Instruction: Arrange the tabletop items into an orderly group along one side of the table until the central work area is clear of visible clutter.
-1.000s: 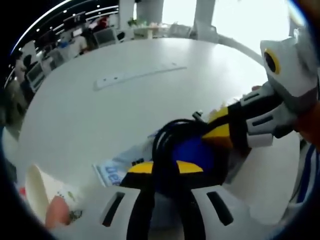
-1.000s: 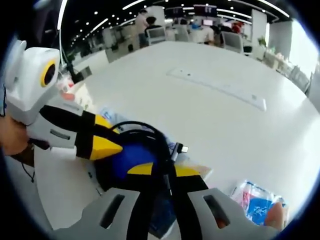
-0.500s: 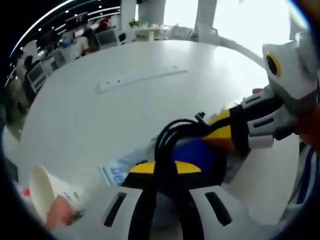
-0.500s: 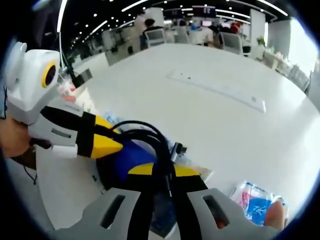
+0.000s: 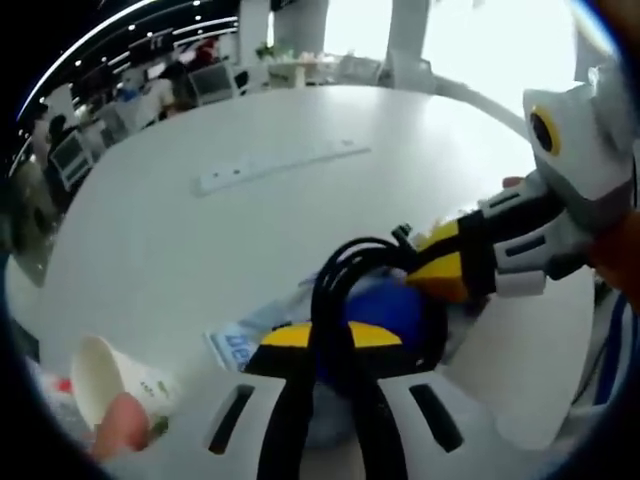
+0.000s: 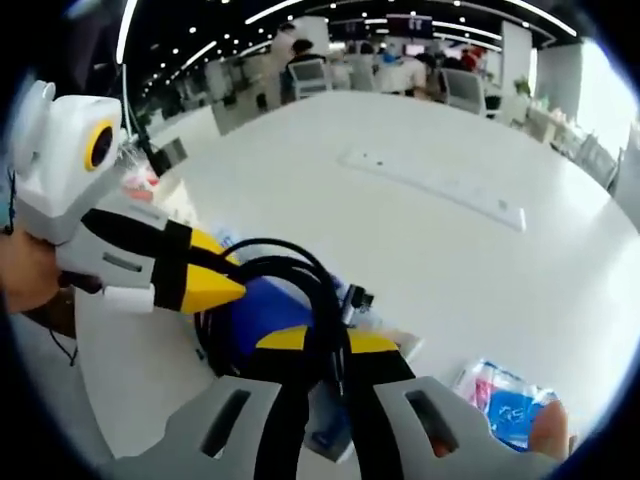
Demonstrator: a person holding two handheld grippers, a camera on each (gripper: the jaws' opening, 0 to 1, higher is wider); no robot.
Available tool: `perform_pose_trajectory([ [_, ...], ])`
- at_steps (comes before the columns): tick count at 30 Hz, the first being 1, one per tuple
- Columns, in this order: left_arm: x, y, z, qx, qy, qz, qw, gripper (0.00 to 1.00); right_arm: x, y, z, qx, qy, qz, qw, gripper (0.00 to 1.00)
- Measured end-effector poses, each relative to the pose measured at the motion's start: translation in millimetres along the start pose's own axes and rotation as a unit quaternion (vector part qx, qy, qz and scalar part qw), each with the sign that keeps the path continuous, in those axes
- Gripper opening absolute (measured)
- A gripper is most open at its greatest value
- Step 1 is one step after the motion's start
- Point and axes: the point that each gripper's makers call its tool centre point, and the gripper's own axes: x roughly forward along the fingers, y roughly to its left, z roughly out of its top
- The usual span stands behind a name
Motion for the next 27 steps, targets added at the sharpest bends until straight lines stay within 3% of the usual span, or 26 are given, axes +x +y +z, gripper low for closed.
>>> perform_pose_trajectory([
  [14, -20.1, -12.2, 2.4, 0.013, -0.005, -0.007, 0.9999, 0.08, -23.8, 10.0, 1.0, -0.012, 0.001, -0.006, 0.9999, 0.12],
  [27, -34.2, -30.3, -5.9, 0.025, -0.005, -0.018, 0.9995, 0.08, -44.8, 18.8, -9.6, -0.019, 0.005, -0.012, 0.9997, 0.12],
])
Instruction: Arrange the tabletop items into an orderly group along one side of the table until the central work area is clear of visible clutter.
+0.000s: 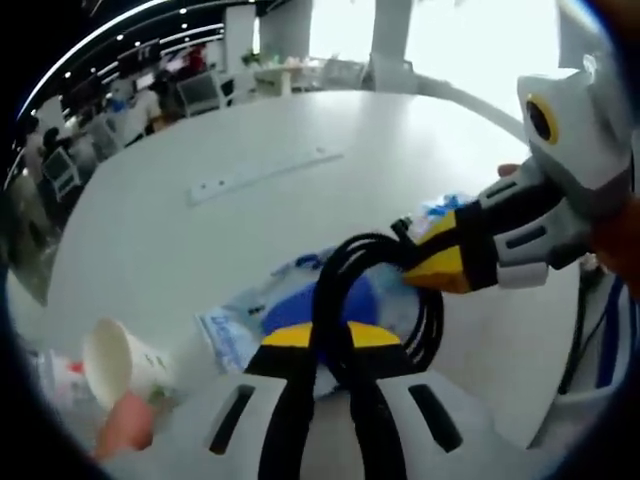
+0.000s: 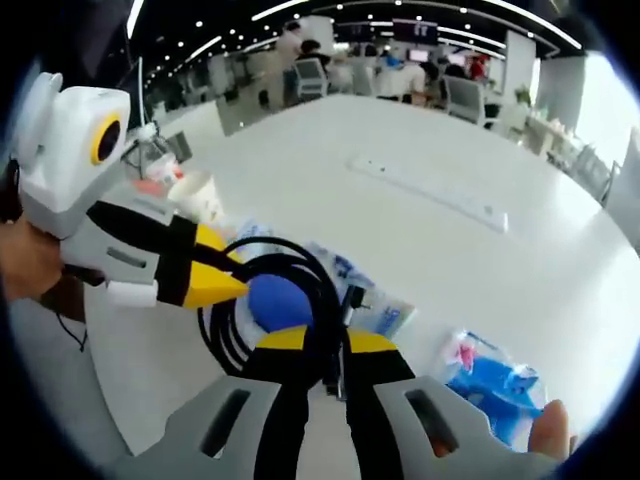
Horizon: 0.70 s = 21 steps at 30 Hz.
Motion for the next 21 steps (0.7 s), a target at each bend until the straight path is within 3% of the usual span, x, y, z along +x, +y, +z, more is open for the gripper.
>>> perform_pose_trajectory([
  [21, -10.2, -44.6, -9.2, 0.032, 0.003, -0.025, 0.9992, 0.08, -38.2, 3.5, -34.5, 0.006, 0.009, -0.016, 0.9998, 0.12],
])
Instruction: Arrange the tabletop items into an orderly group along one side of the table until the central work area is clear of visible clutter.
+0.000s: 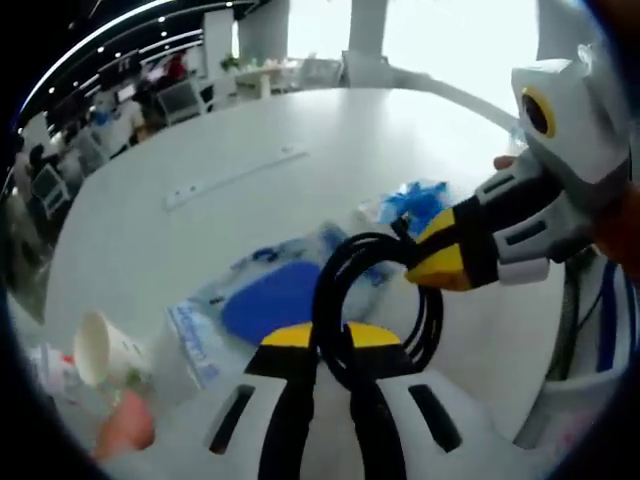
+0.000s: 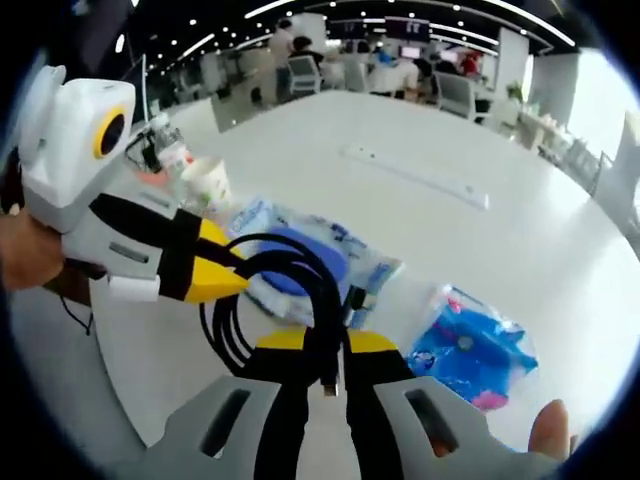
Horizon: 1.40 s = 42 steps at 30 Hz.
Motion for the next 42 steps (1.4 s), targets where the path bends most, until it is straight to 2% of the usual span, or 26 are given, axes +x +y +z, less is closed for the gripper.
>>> perform_pose_trajectory([
  [10, 3.0, -19.9, -0.3, 0.003, 0.003, -0.014, 0.9999, 0.08, -13.0, -5.6, -15.5, 0.004, 0.006, -0.006, 1.0000, 0.12],
  [25, 18.4, -55.6, -5.2, 0.021, 0.018, -0.037, 0.9989, 0.08, -28.8, -18.6, -49.4, 0.016, 0.026, -0.013, 0.9994, 0.12],
  [42, 40.1, -71.3, -20.2, 0.028, 0.048, -0.050, 0.9972, 0.08, -21.1, -25.4, -80.5, 0.036, 0.050, -0.001, 0.9981, 0.12],
])
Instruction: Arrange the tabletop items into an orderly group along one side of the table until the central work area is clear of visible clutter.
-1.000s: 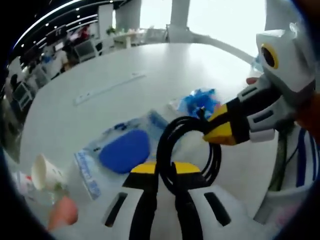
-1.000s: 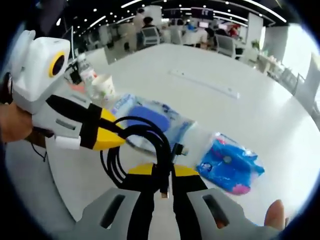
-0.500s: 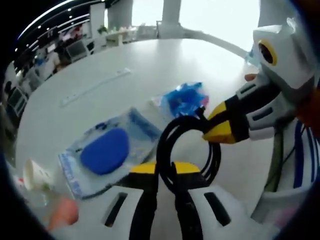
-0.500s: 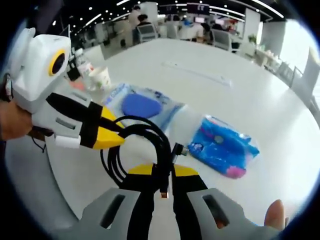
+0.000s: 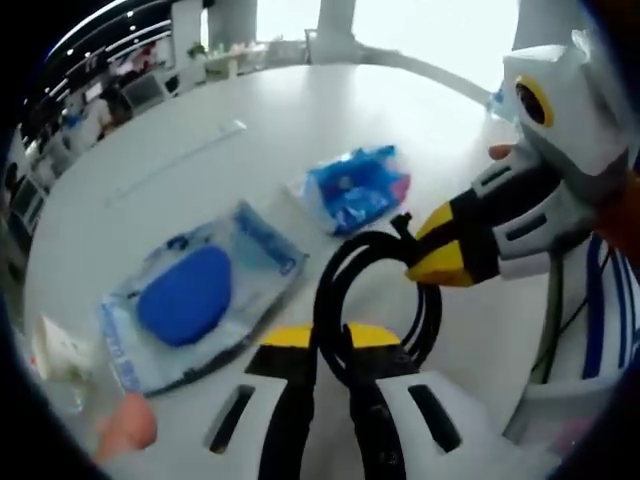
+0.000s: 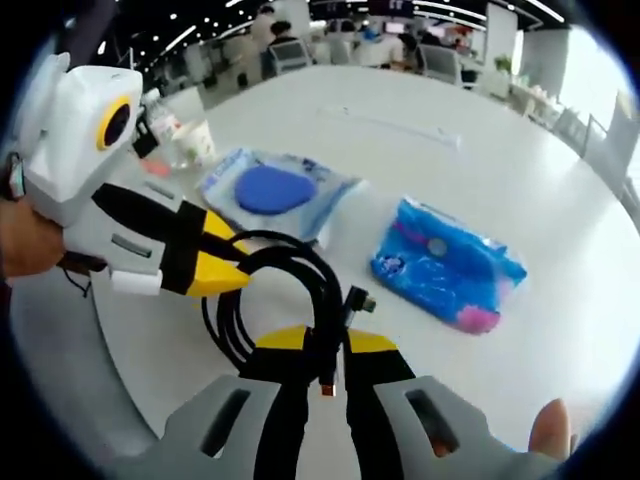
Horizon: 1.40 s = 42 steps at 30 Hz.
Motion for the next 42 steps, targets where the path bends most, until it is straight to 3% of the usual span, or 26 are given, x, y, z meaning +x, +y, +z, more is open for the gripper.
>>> perform_pose_trajectory([
  [23, 21.1, -1.6, -8.7, -0.002, 0.022, -0.009, 0.9997, 0.08, 16.6, -8.2, -14.1, 0.018, 0.021, 0.007, 0.9996, 0.13],
  [42, 27.7, -1.1, -10.3, -0.002, 0.018, -0.011, 0.9998, 0.09, 23.2, -11.2, -15.9, 0.018, 0.027, 0.006, 0.9995, 0.13],
])
